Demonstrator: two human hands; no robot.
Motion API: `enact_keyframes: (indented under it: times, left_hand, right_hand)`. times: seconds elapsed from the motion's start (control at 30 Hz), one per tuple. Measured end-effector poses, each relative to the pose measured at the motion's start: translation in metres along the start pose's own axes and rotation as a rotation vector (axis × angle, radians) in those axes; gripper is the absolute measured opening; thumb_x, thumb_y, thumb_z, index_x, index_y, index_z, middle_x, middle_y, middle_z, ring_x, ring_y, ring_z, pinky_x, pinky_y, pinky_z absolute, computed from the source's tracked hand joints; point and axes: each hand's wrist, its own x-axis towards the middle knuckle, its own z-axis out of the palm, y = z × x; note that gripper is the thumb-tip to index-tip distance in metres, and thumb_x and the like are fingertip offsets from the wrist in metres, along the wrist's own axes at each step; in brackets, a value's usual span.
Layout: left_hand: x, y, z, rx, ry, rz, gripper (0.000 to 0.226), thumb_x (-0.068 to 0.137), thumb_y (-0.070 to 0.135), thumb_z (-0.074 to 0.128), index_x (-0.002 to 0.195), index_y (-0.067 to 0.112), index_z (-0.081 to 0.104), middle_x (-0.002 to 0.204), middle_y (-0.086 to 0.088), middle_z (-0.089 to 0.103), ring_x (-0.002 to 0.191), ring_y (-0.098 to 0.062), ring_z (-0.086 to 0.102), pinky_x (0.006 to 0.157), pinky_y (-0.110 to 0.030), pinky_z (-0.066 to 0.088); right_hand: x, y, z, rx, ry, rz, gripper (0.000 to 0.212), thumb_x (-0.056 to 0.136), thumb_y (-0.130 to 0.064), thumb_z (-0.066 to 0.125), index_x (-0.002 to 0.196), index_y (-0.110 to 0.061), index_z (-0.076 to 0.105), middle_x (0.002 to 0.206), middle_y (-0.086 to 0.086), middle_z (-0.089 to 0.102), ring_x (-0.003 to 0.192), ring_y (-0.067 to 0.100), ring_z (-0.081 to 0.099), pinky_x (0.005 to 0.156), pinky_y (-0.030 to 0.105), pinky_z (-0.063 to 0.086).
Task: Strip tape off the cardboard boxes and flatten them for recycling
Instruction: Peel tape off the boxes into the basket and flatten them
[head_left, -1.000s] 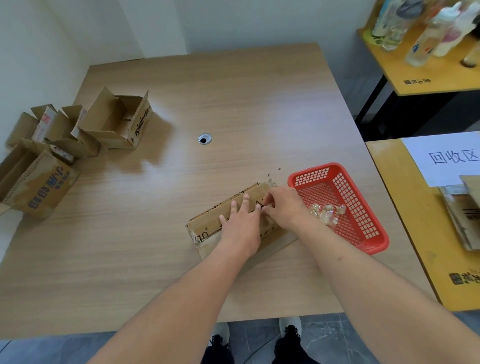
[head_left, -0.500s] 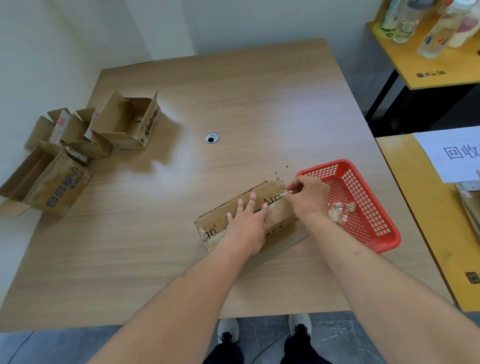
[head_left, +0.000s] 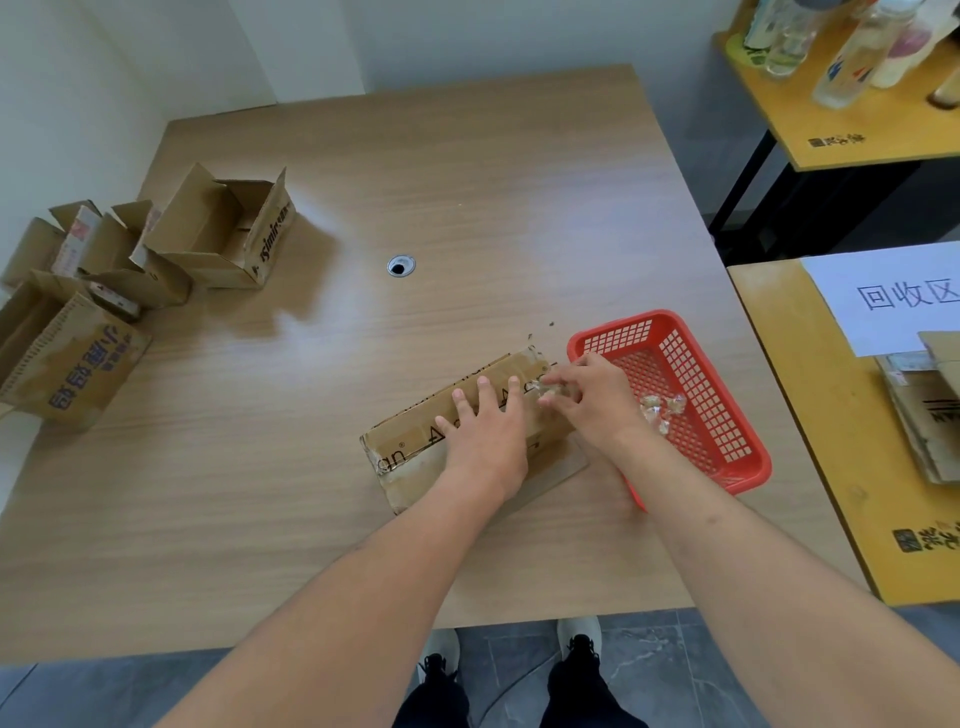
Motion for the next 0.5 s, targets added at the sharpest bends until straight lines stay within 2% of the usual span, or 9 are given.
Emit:
enact_keyframes:
  times: [0.07,0.17,0.23,0.33,0.4,0.5]
  left_hand:
    - [0.001,0.005,0.002,0.011,-0.003,-0.012,0.077,0.104,0.021,0.048,0.162,0.024,-0.002,0.167,-0.018,-0.006,0.150,-0.055,0.000,0.114,-0.074,0.019]
    - [0.001,0.005,0.010,0.033,0.008,-0.008,0.072,0.105,0.024,0.043,0.162,0.025,-0.001,0.167,-0.017,-0.009,0.149,-0.057,-0.004,0.114,-0.075,0.017]
    - [0.001,0.003,0.013,0.055,0.012,0.008,0.071,0.106,0.027,0.040,0.162,0.025,-0.004,0.167,-0.017,-0.011,0.149,-0.058,-0.004,0.114,-0.074,0.018]
    - [0.001,0.002,0.013,0.073,0.006,0.027,0.064,0.110,0.035,0.030,0.162,0.025,-0.006,0.167,-0.017,-0.013,0.149,-0.058,-0.004,0.114,-0.074,0.019]
    - [0.000,0.001,0.013,0.074,-0.002,0.028,0.062,0.110,0.037,0.027,0.162,0.026,-0.006,0.167,-0.017,-0.014,0.149,-0.057,-0.005,0.115,-0.074,0.018]
    - [-0.001,0.000,0.013,0.082,-0.002,0.031,0.062,0.110,0.038,0.025,0.161,0.026,-0.008,0.167,-0.016,-0.015,0.149,-0.056,-0.007,0.115,-0.073,0.017]
  right_hand:
    - [0.001,0.001,0.000,-0.034,-0.021,-0.051,0.027,0.085,-0.027,0.084,0.110,-0.020,0.079,0.098,-0.006,0.053,0.078,0.002,0.050,0.075,0.012,0.038]
    - [0.006,-0.001,0.000,-0.132,-0.068,-0.099,0.027,0.084,-0.036,0.083,0.103,-0.018,0.075,0.098,-0.006,0.055,0.086,0.013,0.056,0.082,0.026,0.046]
    - [0.010,-0.004,0.000,-0.142,-0.050,-0.048,0.023,0.087,-0.037,0.080,0.097,-0.018,0.073,0.094,-0.006,0.061,0.089,0.015,0.059,0.083,0.029,0.048]
    - [0.009,0.000,0.002,0.108,0.069,0.139,0.022,0.090,-0.035,0.078,0.080,-0.017,0.073,0.077,-0.007,0.073,0.071,0.012,0.072,0.077,0.033,0.060]
    - [0.006,0.003,0.002,0.328,0.113,0.272,0.021,0.091,-0.031,0.078,0.079,-0.014,0.073,0.071,-0.003,0.075,0.059,0.010,0.073,0.071,0.033,0.063]
    - [0.000,0.004,0.003,0.587,0.177,0.403,0.017,0.090,-0.024,0.080,0.080,-0.010,0.075,0.074,0.003,0.077,0.064,0.014,0.076,0.073,0.032,0.063]
